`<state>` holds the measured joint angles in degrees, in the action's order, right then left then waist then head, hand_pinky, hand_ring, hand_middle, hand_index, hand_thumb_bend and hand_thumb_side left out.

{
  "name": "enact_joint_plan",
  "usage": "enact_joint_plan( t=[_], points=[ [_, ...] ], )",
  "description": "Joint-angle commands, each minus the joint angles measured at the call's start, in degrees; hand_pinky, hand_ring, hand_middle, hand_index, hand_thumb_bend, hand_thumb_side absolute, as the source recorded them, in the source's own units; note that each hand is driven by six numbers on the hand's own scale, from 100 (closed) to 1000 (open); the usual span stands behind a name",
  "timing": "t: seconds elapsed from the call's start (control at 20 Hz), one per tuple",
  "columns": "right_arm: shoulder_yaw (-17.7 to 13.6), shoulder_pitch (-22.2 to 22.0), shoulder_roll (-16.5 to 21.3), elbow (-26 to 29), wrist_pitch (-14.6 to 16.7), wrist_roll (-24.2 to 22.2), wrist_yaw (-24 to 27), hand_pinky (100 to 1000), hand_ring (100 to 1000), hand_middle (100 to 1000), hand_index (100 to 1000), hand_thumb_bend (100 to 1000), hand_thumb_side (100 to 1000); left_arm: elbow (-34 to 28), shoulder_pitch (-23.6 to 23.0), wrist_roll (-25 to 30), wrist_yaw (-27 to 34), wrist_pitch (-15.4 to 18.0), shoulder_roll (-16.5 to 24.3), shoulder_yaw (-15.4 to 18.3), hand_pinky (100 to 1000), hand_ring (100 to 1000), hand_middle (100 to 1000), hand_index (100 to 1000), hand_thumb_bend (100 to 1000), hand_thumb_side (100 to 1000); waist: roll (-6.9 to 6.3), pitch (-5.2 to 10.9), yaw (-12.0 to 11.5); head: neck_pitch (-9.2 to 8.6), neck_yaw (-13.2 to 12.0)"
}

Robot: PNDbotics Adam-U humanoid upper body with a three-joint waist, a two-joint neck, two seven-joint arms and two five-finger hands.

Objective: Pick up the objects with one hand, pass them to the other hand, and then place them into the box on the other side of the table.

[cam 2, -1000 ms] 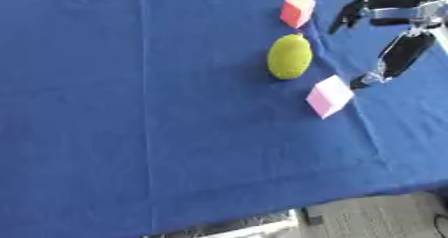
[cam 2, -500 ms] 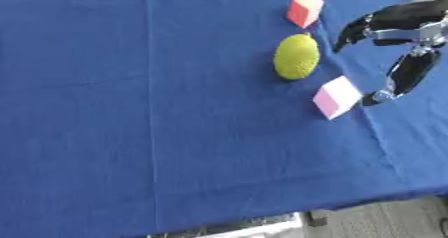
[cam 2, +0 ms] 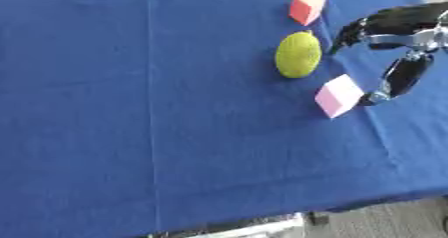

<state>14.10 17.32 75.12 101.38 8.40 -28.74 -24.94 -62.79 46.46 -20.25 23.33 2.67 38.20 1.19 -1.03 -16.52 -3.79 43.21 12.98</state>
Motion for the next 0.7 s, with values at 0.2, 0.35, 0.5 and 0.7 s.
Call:
enact_joint_plan(
  t=[0.2,0.35,0.5,0.7],
  points=[
    [0.86,1.1,0.23,-2.86,0.51,0.44,-0.74,899,818,813,851,590,253,-1.08,0.76,-0.14,0.36,-0.11,1.45,0.3,859,853,823,868,425,765,-0.33,0.53,-0.32,-0.28,0.62],
    [1.25,1.36,-0.08,-4.09,1.03,0.21,-1.38,899,818,814,850,589,249,-1.19,0.82,-0.08,0.39,-0.12,1.32,0.21,859,853,823,868,425,765,-0.43,0.43,-0.4,-0.26,0.83],
    [1.65,1.57,-0.33,-5.0,1.59,0.05,-1.71,899,818,814,849,588,246,-1.23,0.85,-0.05,0.39,-0.15,1.25,0.17,859,854,822,868,424,766,-0.52,0.37,-0.44,-0.23,1.0],
    [2.31,2.17,-0.8,-5.83,2.22,-0.23,-2.1,898,817,814,848,586,241,-1.3,0.82,-0.03,0.41,-0.18,1.17,0.13,859,854,822,867,424,767,-0.64,0.28,-0.5,-0.25,1.27]
  ],
)
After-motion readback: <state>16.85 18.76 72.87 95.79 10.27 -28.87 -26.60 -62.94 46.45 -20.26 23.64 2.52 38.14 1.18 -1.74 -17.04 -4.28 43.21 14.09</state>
